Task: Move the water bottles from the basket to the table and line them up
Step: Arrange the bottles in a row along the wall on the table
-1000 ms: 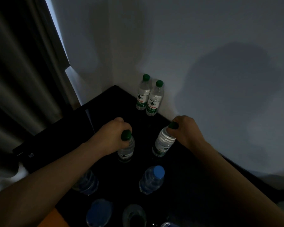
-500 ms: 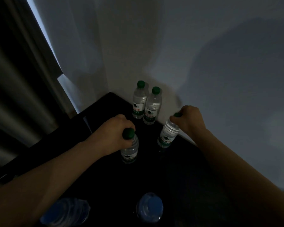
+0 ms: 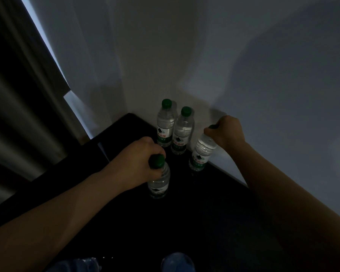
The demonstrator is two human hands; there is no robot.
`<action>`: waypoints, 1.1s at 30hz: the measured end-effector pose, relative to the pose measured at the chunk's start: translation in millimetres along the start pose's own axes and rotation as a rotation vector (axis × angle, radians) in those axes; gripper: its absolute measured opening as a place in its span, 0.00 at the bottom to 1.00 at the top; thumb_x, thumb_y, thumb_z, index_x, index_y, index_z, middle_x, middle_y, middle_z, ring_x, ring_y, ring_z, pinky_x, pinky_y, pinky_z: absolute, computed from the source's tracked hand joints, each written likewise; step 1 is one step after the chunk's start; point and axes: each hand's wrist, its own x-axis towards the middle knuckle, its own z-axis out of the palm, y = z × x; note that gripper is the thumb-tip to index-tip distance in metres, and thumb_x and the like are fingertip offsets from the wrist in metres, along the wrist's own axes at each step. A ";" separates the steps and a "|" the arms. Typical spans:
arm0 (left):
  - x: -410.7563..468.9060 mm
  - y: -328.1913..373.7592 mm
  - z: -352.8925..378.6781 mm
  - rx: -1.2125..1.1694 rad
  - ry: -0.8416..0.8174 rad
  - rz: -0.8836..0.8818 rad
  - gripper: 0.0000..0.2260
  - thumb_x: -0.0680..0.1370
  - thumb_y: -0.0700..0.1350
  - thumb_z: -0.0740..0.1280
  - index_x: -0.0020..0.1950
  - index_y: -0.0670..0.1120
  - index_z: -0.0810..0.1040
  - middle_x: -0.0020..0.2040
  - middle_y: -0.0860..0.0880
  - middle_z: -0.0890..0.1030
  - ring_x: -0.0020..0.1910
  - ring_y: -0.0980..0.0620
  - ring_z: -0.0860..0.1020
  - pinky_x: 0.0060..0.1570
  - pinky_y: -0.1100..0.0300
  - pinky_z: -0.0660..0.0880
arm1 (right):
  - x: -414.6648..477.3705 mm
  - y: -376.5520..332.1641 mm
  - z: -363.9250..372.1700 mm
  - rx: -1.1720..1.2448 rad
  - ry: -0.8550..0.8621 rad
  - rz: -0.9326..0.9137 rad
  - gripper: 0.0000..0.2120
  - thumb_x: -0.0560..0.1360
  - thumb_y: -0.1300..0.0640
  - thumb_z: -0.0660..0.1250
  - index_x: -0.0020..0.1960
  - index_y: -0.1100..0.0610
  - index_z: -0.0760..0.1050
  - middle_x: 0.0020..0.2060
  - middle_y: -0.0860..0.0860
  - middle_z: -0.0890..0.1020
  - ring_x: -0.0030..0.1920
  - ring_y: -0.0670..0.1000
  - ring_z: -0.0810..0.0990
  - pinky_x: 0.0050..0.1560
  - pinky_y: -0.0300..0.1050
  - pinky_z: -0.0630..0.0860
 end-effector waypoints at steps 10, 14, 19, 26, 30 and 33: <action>1.7 -2.8 3.2 -0.024 0.005 0.006 0.11 0.67 0.41 0.74 0.48 0.49 0.82 0.45 0.53 0.73 0.41 0.58 0.75 0.43 0.66 0.72 | 19.0 -7.8 8.0 0.043 0.001 0.008 0.16 0.70 0.56 0.71 0.40 0.71 0.77 0.34 0.62 0.79 0.35 0.57 0.78 0.33 0.45 0.72; 2.9 -3.9 2.8 -0.022 0.008 0.005 0.12 0.67 0.41 0.74 0.49 0.49 0.82 0.45 0.52 0.73 0.41 0.57 0.75 0.42 0.67 0.70 | 22.7 -7.9 8.9 0.036 0.019 0.026 0.15 0.70 0.56 0.71 0.42 0.70 0.78 0.36 0.61 0.80 0.36 0.56 0.78 0.35 0.44 0.72; 4.3 -4.8 2.9 -0.018 0.009 -0.002 0.12 0.67 0.41 0.74 0.49 0.49 0.82 0.45 0.52 0.73 0.41 0.56 0.75 0.44 0.64 0.73 | 23.1 -12.2 10.9 0.033 0.040 0.021 0.15 0.70 0.56 0.72 0.42 0.70 0.78 0.33 0.58 0.76 0.35 0.53 0.75 0.33 0.43 0.68; 4.9 -7.6 5.7 -0.038 0.011 -0.003 0.12 0.67 0.41 0.74 0.49 0.49 0.82 0.43 0.55 0.72 0.40 0.59 0.74 0.41 0.68 0.70 | 22.7 -12.6 11.5 0.003 0.040 0.014 0.18 0.71 0.52 0.72 0.43 0.69 0.78 0.34 0.58 0.78 0.35 0.52 0.75 0.32 0.42 0.67; 5.9 -8.0 9.1 -0.016 -0.010 0.004 0.13 0.67 0.41 0.74 0.50 0.49 0.81 0.43 0.57 0.71 0.40 0.61 0.73 0.40 0.73 0.67 | 17.8 -14.4 7.7 0.008 -0.013 0.018 0.22 0.70 0.46 0.73 0.45 0.67 0.76 0.32 0.56 0.75 0.33 0.51 0.74 0.26 0.40 0.65; 8.3 -8.4 10.9 0.000 -0.023 0.010 0.13 0.67 0.41 0.74 0.51 0.50 0.81 0.45 0.54 0.73 0.41 0.60 0.73 0.41 0.72 0.68 | 7.6 -10.0 2.8 0.047 -0.025 -0.024 0.28 0.70 0.46 0.74 0.56 0.68 0.75 0.48 0.62 0.81 0.49 0.58 0.80 0.42 0.46 0.74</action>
